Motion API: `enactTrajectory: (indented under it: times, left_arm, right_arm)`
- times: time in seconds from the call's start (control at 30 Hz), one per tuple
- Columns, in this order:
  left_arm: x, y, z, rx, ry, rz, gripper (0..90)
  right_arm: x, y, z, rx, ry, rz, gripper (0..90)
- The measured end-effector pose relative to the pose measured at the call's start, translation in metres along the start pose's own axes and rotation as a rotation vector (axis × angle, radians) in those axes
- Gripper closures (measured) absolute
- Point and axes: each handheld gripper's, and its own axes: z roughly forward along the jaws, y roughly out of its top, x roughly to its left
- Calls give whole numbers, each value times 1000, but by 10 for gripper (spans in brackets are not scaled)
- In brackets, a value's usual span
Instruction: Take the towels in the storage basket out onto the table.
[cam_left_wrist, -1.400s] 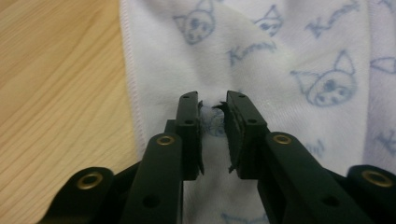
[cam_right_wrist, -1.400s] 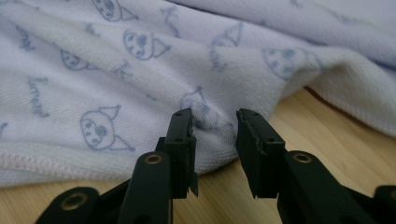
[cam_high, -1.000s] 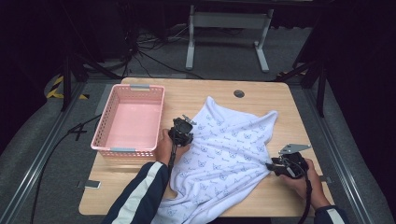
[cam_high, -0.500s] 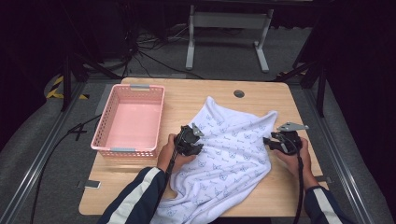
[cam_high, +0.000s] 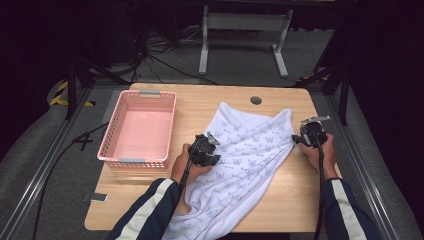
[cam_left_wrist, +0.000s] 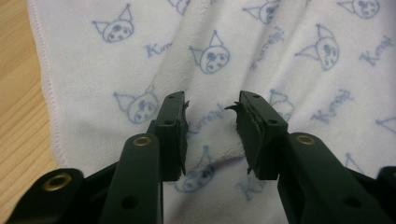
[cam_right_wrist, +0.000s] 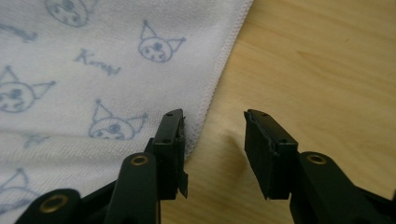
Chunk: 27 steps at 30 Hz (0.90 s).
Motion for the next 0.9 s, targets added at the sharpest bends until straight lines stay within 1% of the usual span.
enactTrajectory:
  times: [0.03, 0.07, 0.1, 0.13, 0.17, 0.2, 0.23, 0.27, 0.3, 0.33, 0.37, 0.4, 0.43, 0.47, 0.5, 0.53, 0.57, 0.6, 0.63, 0.67, 0.7, 0.73, 0.77, 0.8, 0.83, 0.87, 0.9]
  left_arm:
    - [0, 2, 1, 7, 6, 7, 588]
    - [0, 4, 3, 1, 2, 4, 577]
    - [0, 7, 5, 4, 1, 6, 578]
    - [0, 10, 9, -6, -5, -9, 583]
    - [0, 10, 9, -6, -5, -9, 599]
    - [0, 13, 12, -11, -3, -12, 599]
    - [-1, 16, 15, -9, 8, -15, 621]
    - [-2, 19, 17, -10, 25, -13, 624]
    - [-3, 21, 18, -5, 38, -8, 632]
    - [-6, 23, 18, 1, 53, 3, 633]
    - [-7, 23, 17, 3, 62, 19, 632]
    - [-7, 21, 17, -3, 56, -2, 631]
    - [-5, 19, 15, -6, 54, -14, 601]
    - [-5, 19, 15, -6, 54, -14, 578]
    - [-5, 18, 13, 1, 49, -24, 578]
    - [-6, 16, 8, -12, 51, -20, 551]
    - [-9, 13, 2, -45, 38, 0, 579]
    - [-12, 10, -4, -49, 11, 27, 578]
    - [-12, 10, -4, -49, 11, 27, 581]
    - [-19, 2, -11, -25, -16, 74, 589]
    - [-21, -2, -12, -11, -27, 90, 586]
    - [-23, -5, -13, 9, -19, 95, 586]
    - [-23, -5, -13, 9, -19, 95, 581]
    - [-24, -8, -12, 25, -21, 105, 581]
    - [-24, -11, -11, 24, -24, 105, 577]
    - [-23, -12, -11, 7, -27, 90, 577]
    - [-22, -12, -10, 9, -33, 77, 577]
  right_arm:
    - [0, 2, 1, 3, -27, -17, 575]
    - [0, 2, 2, 1, -51, -24, 575]
    - [-2, 2, 3, -6, -66, -26, 574]
    - [-4, 2, 5, -16, -76, -12, 563]
    - [-4, 2, 5, -16, -76, -12, 563]
    - [-3, 3, 6, -16, -104, -16, 569]
    - [-1, 4, 6, -10, -119, -37, 568]
    - [0, 5, 6, -1, -137, -46, 558]
    - [3, 6, 5, 8, -154, -53, 569]
    - [7, 6, 1, -14, -155, -60, 587]
    - [14, 5, -7, -57, -135, -57, 574]
    - [19, 4, -14, -89, -102, -59, 569]
    - [40, -2, -32, -134, 42, -54, 558]
    - [40, -2, -32, -134, 42, -54, 558]
    - [55, -6, -41, -131, 78, -97, 533]
    - [70, -12, -52, -150, 139, -130, 531]
    - [88, -21, -64, -166, 216, -137, 524]
    - [106, -31, -74, -160, 257, -188, 502]
    - [121, -42, -83, -173, 308, -214, 505]
    - [133, -51, -88, -154, 355, -218, 505]
    - [142, -58, -90, -132, 357, -253, 501]
    - [146, -63, -91, -123, 346, -278, 501]
    - [146, -63, -91, -123, 346, -278, 501]
    - [147, -67, -89, -103, 345, -273, 506]
    - [147, -70, -86, -56, 364, -271, 515]
    - [145, -73, -84, -66, 366, -269, 527]
    - [142, -73, -84, -61, 359, -263, 555]
